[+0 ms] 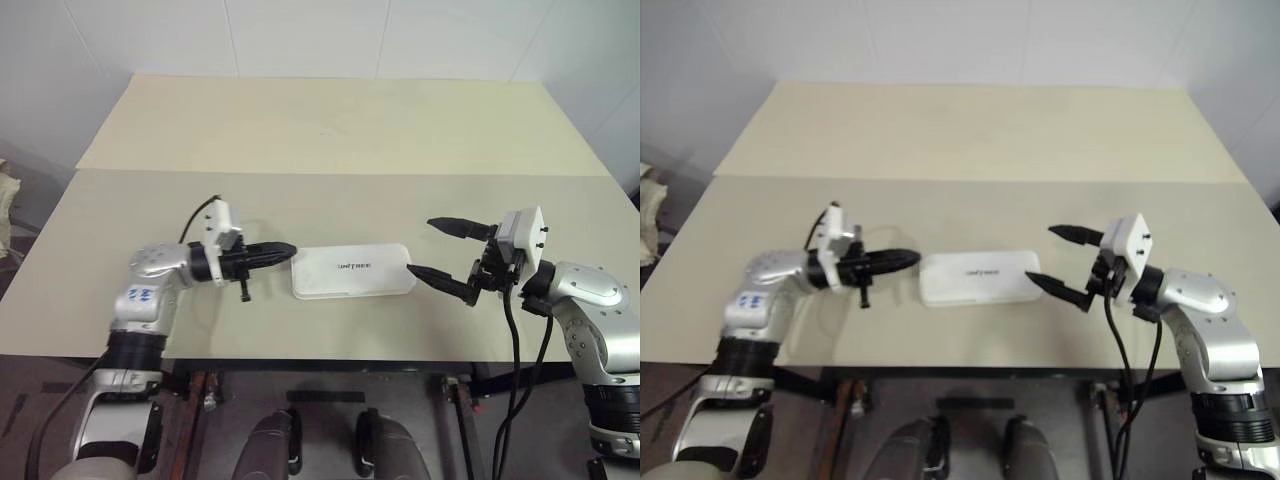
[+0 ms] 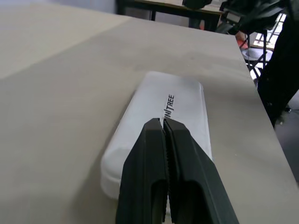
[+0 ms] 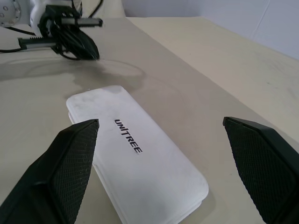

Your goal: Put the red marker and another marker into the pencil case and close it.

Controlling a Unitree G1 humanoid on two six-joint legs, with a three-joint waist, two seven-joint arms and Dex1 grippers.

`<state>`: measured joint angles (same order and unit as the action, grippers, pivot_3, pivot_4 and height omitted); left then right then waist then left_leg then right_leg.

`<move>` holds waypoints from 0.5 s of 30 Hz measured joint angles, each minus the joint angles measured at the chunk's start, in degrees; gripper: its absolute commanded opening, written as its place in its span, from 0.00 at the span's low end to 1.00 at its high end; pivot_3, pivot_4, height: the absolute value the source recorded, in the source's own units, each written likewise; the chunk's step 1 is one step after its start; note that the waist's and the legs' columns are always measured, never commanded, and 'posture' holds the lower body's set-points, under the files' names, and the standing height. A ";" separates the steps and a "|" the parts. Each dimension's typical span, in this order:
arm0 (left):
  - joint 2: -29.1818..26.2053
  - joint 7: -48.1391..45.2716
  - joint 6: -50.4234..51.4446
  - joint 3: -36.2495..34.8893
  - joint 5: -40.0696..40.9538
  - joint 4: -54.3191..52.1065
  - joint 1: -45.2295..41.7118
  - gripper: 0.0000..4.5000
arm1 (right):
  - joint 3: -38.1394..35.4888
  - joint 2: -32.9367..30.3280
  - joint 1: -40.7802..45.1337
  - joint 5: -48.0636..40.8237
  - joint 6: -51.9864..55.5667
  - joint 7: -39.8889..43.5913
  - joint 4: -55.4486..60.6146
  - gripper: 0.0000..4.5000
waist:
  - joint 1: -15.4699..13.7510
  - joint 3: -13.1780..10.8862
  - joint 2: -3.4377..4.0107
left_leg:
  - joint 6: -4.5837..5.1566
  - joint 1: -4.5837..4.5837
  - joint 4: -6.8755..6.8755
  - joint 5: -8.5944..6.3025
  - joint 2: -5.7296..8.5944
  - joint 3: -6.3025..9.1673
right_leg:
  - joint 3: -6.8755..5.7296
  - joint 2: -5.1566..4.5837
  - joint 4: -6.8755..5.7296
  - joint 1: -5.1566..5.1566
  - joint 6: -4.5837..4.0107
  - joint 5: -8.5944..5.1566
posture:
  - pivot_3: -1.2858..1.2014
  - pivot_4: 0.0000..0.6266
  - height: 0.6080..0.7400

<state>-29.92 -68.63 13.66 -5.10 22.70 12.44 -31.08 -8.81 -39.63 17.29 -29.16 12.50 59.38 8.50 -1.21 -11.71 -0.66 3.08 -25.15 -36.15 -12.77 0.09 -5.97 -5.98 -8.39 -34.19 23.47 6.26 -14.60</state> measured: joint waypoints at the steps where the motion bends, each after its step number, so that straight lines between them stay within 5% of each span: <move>1: -0.75 0.09 0.25 -1.06 0.71 -1.13 1.11 0.01 | -0.02 -0.01 -0.02 0.00 -0.02 0.09 -0.12 1.00 | 0.01 0.00 0.01 | 0.00 0.00 0.03 0.00 0.00 0.00 | 0.00 0.00 0.02 0.00 0.00 0.00 | 0.52 0.24 1.00; 2: -1.34 0.28 0.69 -1.81 1.12 -1.98 1.83 0.01 | -0.05 -0.01 -0.03 0.00 -0.02 0.14 -0.32 1.00 | 0.01 0.00 0.01 | 0.00 0.00 0.04 0.00 0.00 0.00 | 0.00 0.00 0.03 0.00 0.00 0.00 | 0.52 0.24 1.00; 5: -3.29 2.53 1.94 -2.96 1.62 -6.43 4.57 0.21 | -0.47 -0.02 -0.42 -0.04 -0.05 0.20 -0.30 1.00 | -0.07 0.00 0.01 | -0.01 0.00 0.08 -0.01 0.00 0.00 | 0.00 -0.01 0.06 0.00 0.00 0.00 | 0.52 0.24 1.00; 15: -5.03 2.93 5.24 -5.00 6.48 -12.65 9.45 0.98 | -3.09 -0.07 -3.93 -0.38 -0.19 -0.07 -0.21 1.00 | -0.09 0.00 0.01 | -0.04 0.01 0.17 -0.02 -0.03 0.00 | 0.01 0.03 0.13 0.01 -0.03 0.01 | 0.52 0.24 1.00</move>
<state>-34.95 -65.70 18.90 -10.10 29.17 -0.22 -21.63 -11.90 -39.69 13.36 -29.55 12.30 59.31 8.29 -1.29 -11.71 -0.65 3.04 -25.14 -35.98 -12.80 0.06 -5.97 -5.97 -8.36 -34.06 23.48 6.23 -14.59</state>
